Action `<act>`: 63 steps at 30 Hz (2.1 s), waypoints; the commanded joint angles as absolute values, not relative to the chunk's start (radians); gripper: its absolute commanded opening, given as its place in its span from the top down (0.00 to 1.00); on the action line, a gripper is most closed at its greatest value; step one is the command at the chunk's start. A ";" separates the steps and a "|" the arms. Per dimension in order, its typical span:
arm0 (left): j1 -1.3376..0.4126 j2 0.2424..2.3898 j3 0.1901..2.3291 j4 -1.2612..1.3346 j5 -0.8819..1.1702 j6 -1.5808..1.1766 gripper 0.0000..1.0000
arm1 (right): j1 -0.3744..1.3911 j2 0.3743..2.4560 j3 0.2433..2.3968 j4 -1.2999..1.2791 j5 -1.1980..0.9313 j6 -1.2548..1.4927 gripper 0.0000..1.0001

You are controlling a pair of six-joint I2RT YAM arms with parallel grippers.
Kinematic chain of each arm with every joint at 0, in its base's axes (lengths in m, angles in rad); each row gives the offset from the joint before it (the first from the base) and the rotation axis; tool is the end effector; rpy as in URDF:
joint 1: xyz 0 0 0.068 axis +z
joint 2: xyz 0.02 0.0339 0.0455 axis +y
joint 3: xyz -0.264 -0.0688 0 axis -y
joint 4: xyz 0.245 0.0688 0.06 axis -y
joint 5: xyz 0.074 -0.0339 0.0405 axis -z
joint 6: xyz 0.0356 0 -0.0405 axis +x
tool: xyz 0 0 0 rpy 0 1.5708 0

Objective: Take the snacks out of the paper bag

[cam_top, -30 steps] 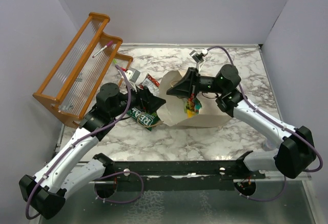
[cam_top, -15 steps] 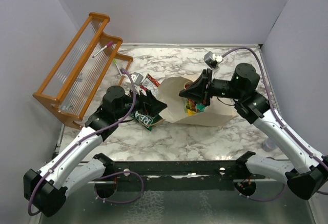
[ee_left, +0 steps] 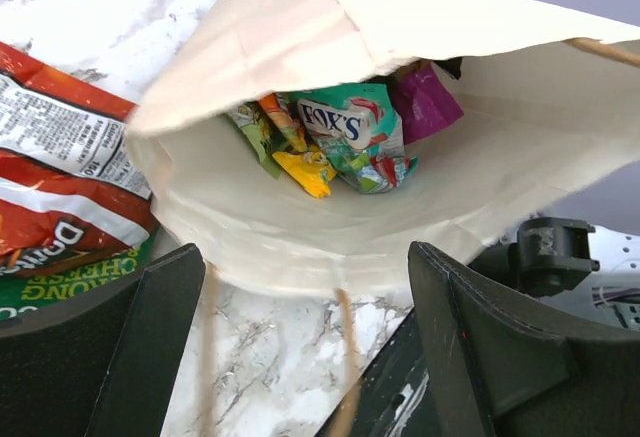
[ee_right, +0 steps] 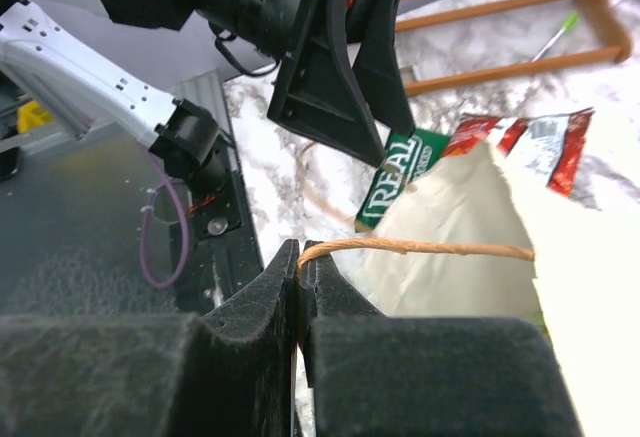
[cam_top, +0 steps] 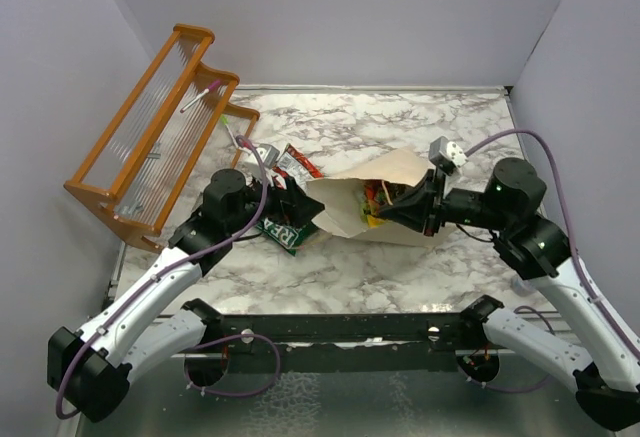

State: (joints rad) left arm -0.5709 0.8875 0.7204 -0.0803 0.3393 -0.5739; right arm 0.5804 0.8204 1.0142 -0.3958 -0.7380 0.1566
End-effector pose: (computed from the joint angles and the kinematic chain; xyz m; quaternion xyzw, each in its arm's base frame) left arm 0.1696 -0.1230 0.3103 0.1026 0.7778 -0.4400 0.4369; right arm 0.1266 0.1117 0.3925 -0.3749 0.6585 0.4731 0.4494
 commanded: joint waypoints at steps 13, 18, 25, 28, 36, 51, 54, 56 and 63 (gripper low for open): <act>-0.658 0.884 0.650 0.003 0.392 -0.655 0.16 | 0.583 0.843 1.056 -0.266 -0.296 0.234 0.98; -0.773 0.862 0.717 -0.051 0.261 -0.609 0.17 | 0.583 0.886 1.060 -0.184 -0.611 0.130 0.98; -0.860 0.835 0.732 0.021 0.162 -0.591 0.19 | 0.583 0.872 1.031 -0.172 -0.726 0.127 0.98; -0.873 0.826 0.718 0.079 0.146 -0.583 0.19 | 0.582 0.857 1.025 -0.154 -0.729 0.147 0.98; -0.907 0.990 0.799 0.155 0.180 -0.485 0.18 | 0.583 0.859 1.046 -0.139 -0.735 0.174 0.98; -1.078 1.351 0.864 0.352 -0.149 -0.468 0.23 | 0.583 0.858 1.055 -0.138 -0.706 0.203 0.98; -1.100 1.434 0.896 0.384 -0.206 -0.443 0.09 | 0.583 0.859 1.051 -0.133 -0.712 0.205 0.98; -1.100 1.488 0.924 0.391 -0.227 -0.435 0.08 | 0.583 0.858 1.045 -0.122 -0.717 0.212 0.98; -1.100 1.679 1.029 0.381 -0.263 -0.420 0.09 | 0.583 0.839 1.022 -0.088 -0.734 0.229 0.98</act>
State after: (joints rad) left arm -1.0954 1.5963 0.9661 0.3607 -0.2031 -0.4381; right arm 0.5793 0.8677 1.0286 -0.1562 -0.7082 0.2081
